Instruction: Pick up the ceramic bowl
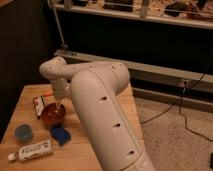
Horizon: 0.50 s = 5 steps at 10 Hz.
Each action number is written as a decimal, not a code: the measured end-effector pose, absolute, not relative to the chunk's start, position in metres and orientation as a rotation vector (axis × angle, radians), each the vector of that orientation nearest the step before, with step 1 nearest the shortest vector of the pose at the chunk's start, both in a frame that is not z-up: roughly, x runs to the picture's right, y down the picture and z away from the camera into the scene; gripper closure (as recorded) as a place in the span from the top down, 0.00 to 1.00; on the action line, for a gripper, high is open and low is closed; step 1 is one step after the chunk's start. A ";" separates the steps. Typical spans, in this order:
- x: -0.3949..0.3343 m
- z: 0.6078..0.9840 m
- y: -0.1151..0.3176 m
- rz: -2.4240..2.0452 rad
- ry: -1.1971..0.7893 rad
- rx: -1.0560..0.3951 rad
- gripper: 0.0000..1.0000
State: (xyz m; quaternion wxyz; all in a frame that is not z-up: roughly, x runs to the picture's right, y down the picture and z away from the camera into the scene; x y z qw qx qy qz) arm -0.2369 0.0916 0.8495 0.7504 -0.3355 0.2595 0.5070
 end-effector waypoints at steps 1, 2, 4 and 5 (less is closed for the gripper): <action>-0.238 0.850 0.093 1.084 0.566 -0.737 0.48; -0.240 0.850 0.094 1.067 0.566 -0.740 0.40; -0.242 0.851 0.095 1.036 0.569 -0.746 0.16; -0.243 0.851 0.095 1.031 0.571 -0.748 0.08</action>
